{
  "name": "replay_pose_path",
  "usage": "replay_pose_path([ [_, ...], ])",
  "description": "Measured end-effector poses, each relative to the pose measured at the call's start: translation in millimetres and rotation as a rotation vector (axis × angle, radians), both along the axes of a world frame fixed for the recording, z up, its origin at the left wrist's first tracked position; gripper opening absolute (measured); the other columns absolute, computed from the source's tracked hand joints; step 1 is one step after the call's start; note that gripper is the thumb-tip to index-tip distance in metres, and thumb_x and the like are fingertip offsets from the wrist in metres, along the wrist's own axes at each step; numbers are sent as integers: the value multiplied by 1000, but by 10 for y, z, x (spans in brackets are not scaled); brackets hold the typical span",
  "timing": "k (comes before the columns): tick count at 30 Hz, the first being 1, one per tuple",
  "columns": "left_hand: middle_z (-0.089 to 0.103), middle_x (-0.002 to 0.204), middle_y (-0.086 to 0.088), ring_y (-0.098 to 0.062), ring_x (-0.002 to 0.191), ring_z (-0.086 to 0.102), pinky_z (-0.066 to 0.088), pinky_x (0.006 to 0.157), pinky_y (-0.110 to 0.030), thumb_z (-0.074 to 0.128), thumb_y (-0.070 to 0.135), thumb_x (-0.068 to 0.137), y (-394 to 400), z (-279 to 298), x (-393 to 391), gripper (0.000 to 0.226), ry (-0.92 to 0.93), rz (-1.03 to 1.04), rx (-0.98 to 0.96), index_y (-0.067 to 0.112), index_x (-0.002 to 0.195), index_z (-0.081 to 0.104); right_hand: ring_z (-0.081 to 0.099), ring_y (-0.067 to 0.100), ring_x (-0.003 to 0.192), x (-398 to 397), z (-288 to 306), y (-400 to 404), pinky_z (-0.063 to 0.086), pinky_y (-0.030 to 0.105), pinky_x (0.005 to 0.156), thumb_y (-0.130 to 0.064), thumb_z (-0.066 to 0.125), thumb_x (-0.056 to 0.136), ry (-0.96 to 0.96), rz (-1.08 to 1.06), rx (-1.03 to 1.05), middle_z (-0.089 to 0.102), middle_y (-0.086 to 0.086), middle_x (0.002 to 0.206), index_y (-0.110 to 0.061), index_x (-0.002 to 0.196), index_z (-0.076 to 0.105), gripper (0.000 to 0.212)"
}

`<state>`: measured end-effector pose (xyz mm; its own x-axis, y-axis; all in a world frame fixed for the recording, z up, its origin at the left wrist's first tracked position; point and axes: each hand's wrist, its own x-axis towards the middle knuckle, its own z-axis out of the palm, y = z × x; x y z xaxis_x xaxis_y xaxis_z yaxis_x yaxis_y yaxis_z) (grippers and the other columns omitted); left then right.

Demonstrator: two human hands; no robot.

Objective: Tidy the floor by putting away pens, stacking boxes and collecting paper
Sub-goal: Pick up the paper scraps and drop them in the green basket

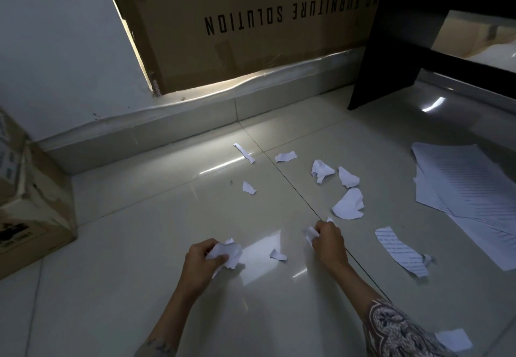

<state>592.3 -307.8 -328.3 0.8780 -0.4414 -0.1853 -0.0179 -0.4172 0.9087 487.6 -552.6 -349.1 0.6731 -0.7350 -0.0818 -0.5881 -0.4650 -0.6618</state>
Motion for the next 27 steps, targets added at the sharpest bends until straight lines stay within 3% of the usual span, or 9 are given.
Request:
replay_pose_path([
  [2,57,51,8,0,49,49,36,52,-19,59,19,60,12,-11,3,10,7,8,-1,10,62,61,56,34,92,12,11,8,43,31,64,-2,53,88,1,11,5,51,15,74,-13,52,28,45],
  [4,57,51,9,0,49,49,36,51,-17,59,19,60,13,-4,-12,9,6,7,-4,10,62,61,49,24,80,5,11,-29,35,28,56,5,50,83,0,18,68,40,5,62,-13,54,31,39],
  [7,57,49,12,1,48,48,35,49,-15,66,11,67,10,12,-24,10,2,-5,0,14,60,60,52,23,81,7,79,-76,34,22,54,11,58,71,-77,-8,207,58,14,82,-10,69,52,22],
  [10,58,48,12,2,48,50,37,51,-17,64,-4,76,8,-19,-33,24,2,0,22,14,61,60,54,20,74,21,271,-26,38,19,57,8,69,69,-175,24,422,60,10,87,-7,93,62,29],
  [14,57,48,11,2,48,49,36,51,-18,65,-2,75,-24,10,-62,23,20,-2,5,14,60,60,48,16,65,76,433,153,35,23,56,3,71,70,-169,169,577,55,7,72,-6,73,61,14],
  [20,57,49,11,-2,50,49,37,53,-20,60,20,60,-34,73,-54,4,21,-1,-17,16,59,60,54,13,69,140,190,439,35,11,51,4,63,71,15,368,307,59,1,74,-7,83,71,18],
  [22,58,50,12,-2,51,50,38,53,-20,60,20,61,-22,84,-48,4,12,-7,-7,17,60,60,43,7,52,137,111,508,27,12,44,8,53,68,41,360,271,47,-1,58,-12,55,57,24],
  [24,58,51,10,-5,53,51,38,55,-23,60,20,61,-6,71,-37,6,14,0,-10,15,61,61,34,4,44,132,57,553,22,18,45,6,49,66,27,347,243,37,-6,48,-11,48,38,27],
  [27,58,54,6,-8,55,52,39,56,-24,60,19,60,-5,57,-42,8,19,14,-10,12,62,63,50,-4,48,101,68,588,26,15,45,-4,53,75,-12,370,235,51,-19,40,-17,42,29,43],
])
